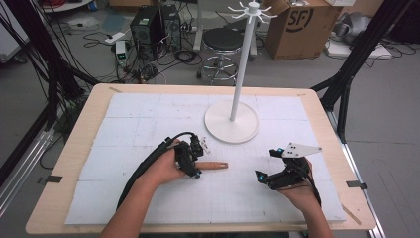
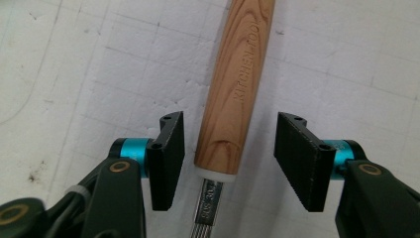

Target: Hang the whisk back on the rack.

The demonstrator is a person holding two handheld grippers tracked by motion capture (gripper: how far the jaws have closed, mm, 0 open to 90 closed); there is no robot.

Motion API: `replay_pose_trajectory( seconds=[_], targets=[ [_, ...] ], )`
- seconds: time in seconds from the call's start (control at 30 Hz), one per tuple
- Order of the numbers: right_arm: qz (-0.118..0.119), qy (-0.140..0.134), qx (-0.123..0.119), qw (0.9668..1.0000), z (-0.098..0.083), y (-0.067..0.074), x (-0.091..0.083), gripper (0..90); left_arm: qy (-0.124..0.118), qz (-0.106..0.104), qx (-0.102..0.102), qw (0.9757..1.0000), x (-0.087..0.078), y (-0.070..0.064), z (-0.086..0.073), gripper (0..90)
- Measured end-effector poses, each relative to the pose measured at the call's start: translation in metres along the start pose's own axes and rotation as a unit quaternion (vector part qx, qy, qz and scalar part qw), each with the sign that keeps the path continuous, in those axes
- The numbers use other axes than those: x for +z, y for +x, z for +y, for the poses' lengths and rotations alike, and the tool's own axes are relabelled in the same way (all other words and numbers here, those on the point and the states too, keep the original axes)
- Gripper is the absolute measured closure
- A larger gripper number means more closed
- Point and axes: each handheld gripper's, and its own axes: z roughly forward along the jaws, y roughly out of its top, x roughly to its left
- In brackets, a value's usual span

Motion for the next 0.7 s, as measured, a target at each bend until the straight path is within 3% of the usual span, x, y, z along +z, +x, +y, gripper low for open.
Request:
replay_pose_trajectory(
  seconds=[0.13,0.3,0.4,0.63,0.7],
  targets=[
    [0.000,0.001,-0.003,1.0000,0.0001,0.0002,0.0007,0.4,0.020,0.007,0.002,0.9998,0.0029,0.0020,0.0018,55.2],
    [0.000,0.001,0.000,1.0000,-0.0001,0.0000,0.0001,0.4,0.016,-0.013,-0.004,0.9998,0.0032,0.0042,0.0006,61.3],
    [0.000,0.001,-0.004,1.0000,0.0000,0.0001,0.0008,0.4,0.015,-0.013,-0.005,0.9998,0.0036,0.0043,0.0008,62.9],
    [0.000,0.002,-0.002,1.0000,0.0000,0.0007,0.0002,0.4,0.021,-0.002,0.021,0.9996,0.0029,-0.0025,0.0029,69.8],
    [0.000,0.001,-0.002,1.0000,0.0000,0.0012,0.0000,0.4,0.022,0.000,0.019,0.9996,0.0030,-0.0036,0.0028,70.0]
  ],
)
